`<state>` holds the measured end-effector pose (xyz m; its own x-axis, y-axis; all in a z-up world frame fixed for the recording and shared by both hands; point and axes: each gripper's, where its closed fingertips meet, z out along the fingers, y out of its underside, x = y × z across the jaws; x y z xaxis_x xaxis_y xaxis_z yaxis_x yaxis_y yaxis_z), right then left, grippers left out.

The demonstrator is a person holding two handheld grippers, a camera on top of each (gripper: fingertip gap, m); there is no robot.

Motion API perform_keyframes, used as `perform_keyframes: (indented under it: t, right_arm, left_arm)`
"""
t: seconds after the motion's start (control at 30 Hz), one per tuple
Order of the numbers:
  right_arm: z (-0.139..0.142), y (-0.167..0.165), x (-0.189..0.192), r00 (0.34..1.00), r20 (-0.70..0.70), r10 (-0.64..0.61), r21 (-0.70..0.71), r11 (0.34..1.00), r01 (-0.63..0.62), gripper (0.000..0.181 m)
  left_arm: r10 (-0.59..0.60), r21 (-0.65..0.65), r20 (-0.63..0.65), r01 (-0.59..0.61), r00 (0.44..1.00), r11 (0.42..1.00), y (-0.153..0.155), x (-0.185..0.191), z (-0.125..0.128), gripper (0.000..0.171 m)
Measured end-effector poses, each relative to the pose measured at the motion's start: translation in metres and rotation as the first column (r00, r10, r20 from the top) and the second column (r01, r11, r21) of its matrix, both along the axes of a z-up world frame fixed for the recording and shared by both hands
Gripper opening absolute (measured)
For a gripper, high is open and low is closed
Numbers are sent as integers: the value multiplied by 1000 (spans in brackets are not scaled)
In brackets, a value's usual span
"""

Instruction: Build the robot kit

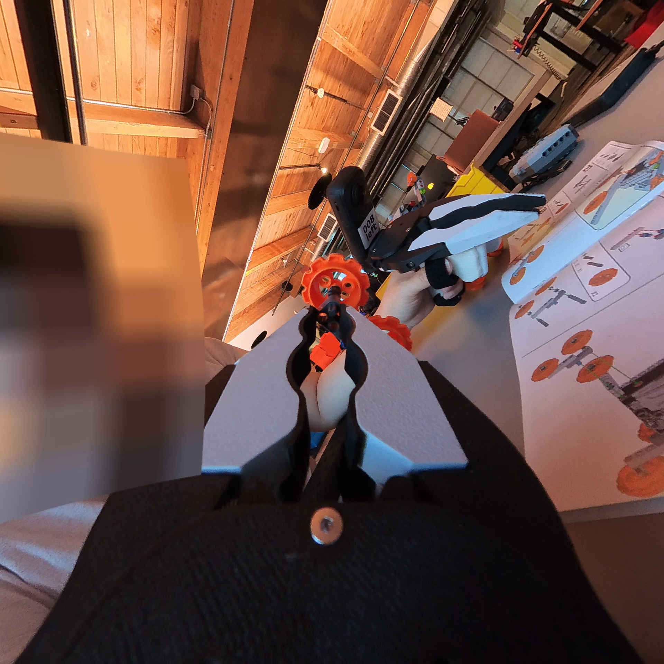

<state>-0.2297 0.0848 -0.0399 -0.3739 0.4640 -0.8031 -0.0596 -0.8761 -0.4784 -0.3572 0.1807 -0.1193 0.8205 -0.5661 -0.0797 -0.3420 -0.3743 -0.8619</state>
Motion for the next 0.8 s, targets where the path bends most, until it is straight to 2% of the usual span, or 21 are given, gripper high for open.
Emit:
perform_keyframes:
  t: [0.57,0.8]
  right_arm:
    - [-13,1,-7,998,68,-9,-1,1000,10,10]
    - [-18,7,-10,992,113,-53,12,999,52,10]
  left_arm:
    - [7,-5,-8,-7,1000,1000,0,-2,-2,12]
    - [7,-7,-8,-7,1000,1000,1,-2,-2,12]
